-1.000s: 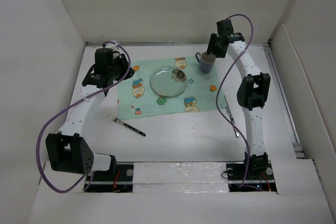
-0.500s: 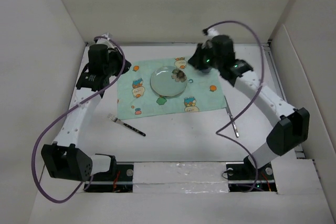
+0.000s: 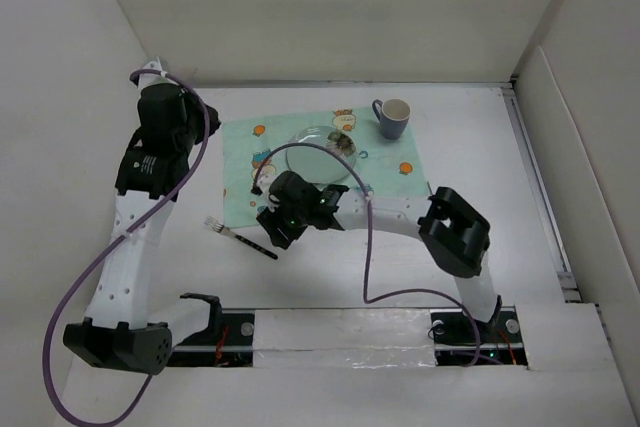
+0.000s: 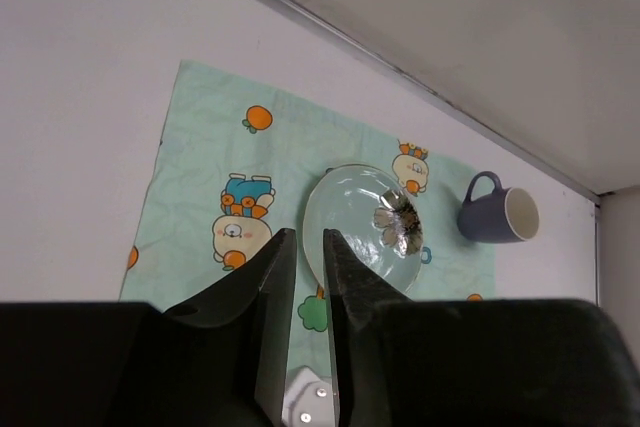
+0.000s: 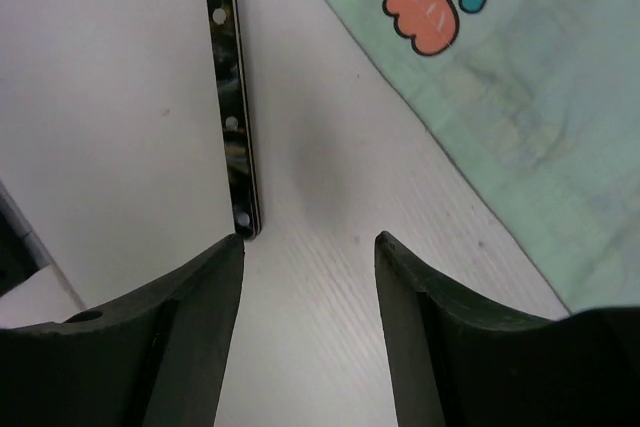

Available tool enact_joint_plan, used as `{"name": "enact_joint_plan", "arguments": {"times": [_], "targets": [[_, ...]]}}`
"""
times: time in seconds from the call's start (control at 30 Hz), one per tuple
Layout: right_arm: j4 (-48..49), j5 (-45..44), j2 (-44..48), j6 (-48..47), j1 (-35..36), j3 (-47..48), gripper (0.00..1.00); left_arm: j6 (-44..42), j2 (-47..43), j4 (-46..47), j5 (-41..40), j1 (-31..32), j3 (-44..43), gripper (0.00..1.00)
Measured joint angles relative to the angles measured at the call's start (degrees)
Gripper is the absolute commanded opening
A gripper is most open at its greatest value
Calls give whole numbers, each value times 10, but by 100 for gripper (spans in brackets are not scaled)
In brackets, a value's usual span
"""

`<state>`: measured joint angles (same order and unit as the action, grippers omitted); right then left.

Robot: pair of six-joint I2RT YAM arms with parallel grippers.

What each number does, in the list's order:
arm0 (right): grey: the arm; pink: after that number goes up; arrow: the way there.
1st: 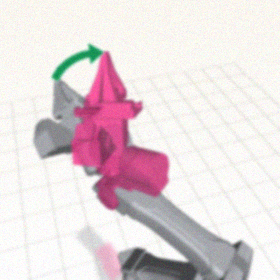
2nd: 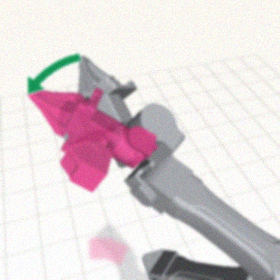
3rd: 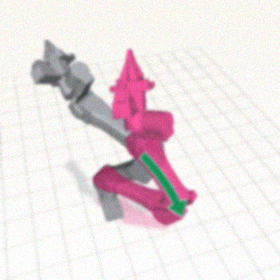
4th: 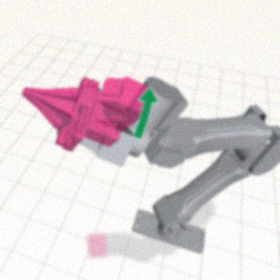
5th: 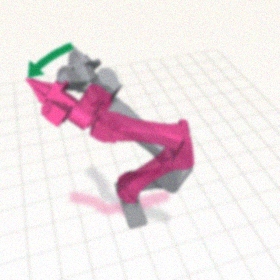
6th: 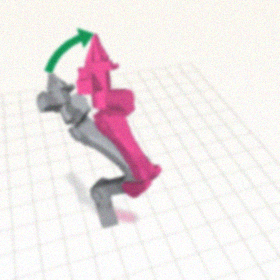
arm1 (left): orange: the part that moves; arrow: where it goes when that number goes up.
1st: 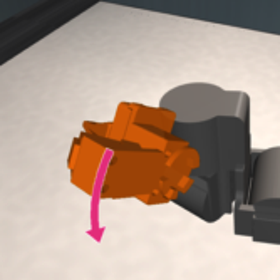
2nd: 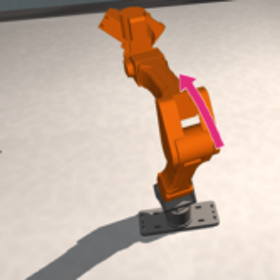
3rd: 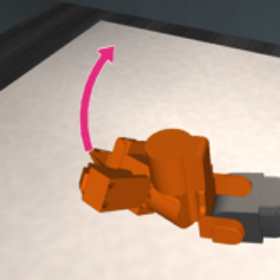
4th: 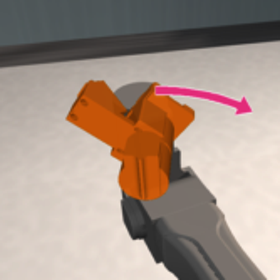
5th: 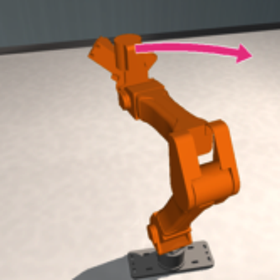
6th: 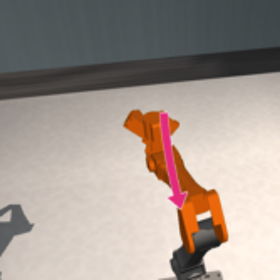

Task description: Set the dinner table for one person

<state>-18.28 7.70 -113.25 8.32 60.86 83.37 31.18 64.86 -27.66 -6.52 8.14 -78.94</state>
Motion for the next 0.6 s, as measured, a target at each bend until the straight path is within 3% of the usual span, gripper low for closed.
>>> {"name": "enact_joint_plan", "arguments": {"times": [0.43, 0.53, 0.6], "targets": [[-45, -80, -139, -41, 59, 145, 60, -2, -16, 0, 13, 0, 21, 17], [-47, -87, -143, -43, 64, 148, 54, -6, -16, 0, 13, 0, 21, 18], [-56, -93, -149, -45, 65, 158, 33, -7, -16, 0, 13, 0, 21, 18]]}}
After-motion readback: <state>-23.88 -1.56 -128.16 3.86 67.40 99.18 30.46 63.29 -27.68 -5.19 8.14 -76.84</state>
